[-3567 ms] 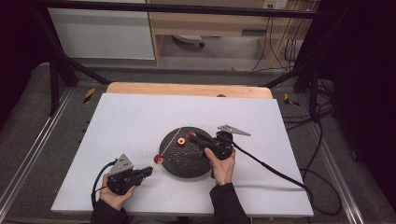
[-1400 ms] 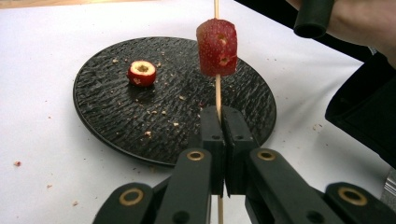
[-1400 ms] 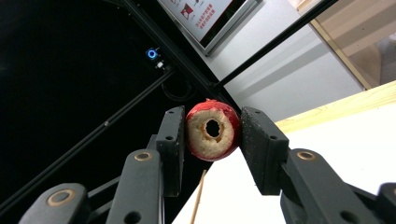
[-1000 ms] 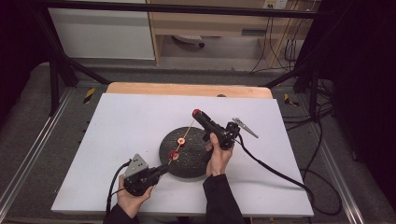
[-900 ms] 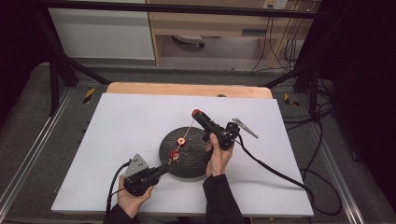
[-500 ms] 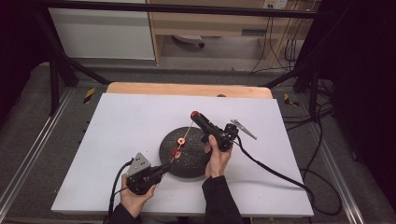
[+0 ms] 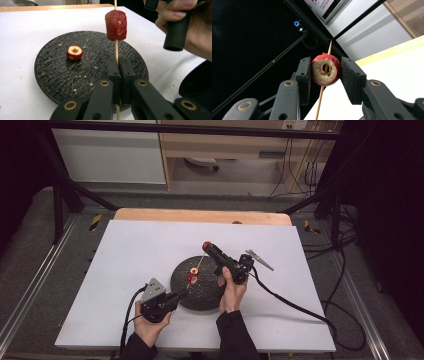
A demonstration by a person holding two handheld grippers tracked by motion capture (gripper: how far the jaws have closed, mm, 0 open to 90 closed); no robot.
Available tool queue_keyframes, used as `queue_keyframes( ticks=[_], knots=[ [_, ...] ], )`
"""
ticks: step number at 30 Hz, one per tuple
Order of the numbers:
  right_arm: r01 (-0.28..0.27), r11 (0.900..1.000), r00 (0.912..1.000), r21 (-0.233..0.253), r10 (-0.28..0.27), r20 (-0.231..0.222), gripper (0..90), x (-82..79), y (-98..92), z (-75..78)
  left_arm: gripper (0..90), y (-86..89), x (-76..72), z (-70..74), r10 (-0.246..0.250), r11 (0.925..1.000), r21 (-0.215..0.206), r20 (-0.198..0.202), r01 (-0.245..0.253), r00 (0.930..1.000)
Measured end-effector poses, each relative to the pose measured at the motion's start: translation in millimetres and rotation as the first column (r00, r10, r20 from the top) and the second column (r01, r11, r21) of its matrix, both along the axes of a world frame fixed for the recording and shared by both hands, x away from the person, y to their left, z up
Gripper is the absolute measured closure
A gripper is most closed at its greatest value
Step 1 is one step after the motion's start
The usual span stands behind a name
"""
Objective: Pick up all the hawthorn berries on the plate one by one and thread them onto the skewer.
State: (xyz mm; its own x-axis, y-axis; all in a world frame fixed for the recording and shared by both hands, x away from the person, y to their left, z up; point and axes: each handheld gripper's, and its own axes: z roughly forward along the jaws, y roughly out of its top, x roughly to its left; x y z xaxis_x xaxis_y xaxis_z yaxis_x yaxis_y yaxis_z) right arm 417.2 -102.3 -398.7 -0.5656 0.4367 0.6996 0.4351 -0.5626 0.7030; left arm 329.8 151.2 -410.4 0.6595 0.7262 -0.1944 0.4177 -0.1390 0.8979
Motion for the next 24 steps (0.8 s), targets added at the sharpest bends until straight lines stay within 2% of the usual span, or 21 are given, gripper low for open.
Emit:
queue_keyframes(
  ticks=[24],
  knots=[
    [-0.042,0.998,0.9989,-0.056,0.041,-0.021,61.9,-7.5,6.0,-8.5,88.3,-12.9,26.3,14.0,-0.002,1.0000,0.001,0.001,0.002,1.0000]
  ],
)
